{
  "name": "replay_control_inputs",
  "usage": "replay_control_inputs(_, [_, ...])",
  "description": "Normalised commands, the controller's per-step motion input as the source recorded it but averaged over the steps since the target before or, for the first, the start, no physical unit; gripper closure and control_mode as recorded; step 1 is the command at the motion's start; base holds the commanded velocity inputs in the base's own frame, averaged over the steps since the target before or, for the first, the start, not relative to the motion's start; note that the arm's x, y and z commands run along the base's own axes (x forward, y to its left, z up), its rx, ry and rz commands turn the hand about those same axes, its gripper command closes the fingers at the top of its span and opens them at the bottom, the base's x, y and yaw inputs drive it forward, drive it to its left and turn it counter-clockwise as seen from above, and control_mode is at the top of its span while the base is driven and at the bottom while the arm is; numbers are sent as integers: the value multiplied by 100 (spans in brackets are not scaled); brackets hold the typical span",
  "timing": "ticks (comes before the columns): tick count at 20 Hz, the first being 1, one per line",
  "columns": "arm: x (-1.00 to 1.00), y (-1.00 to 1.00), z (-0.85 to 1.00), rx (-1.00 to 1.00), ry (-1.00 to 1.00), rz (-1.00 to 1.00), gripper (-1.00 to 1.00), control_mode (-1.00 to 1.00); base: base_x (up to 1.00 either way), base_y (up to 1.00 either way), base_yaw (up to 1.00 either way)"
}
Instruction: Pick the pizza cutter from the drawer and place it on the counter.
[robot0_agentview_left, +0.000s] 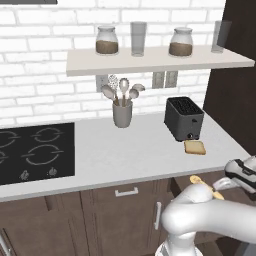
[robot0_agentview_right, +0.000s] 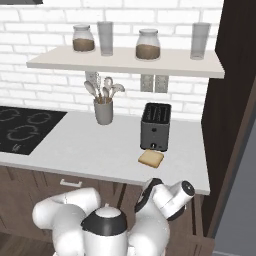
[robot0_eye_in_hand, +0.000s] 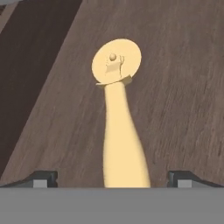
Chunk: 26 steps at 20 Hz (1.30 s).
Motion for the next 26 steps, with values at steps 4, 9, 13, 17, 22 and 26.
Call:
replay_control_inputs(4, [9,0,-44,-7,5,0,-100,-100,0,0,0])
replay_control_inputs(9, [12,1,-51,-12,3,0,-100,-100,0,0,0])
replay_control_inputs(13, [-3,10,-61,-16,4,1,-100,-100,0,0,0])
replay_control_inputs(17, [-77,-23,-22,-3,0,6,100,-100,0,0,0])
replay_control_inputs(22, [-100,-59,-3,1,-9,17,100,-100,0,0,0])
replay_control_inputs(26, [-39,-33,78,13,-8,22,100,-100,0,0,0])
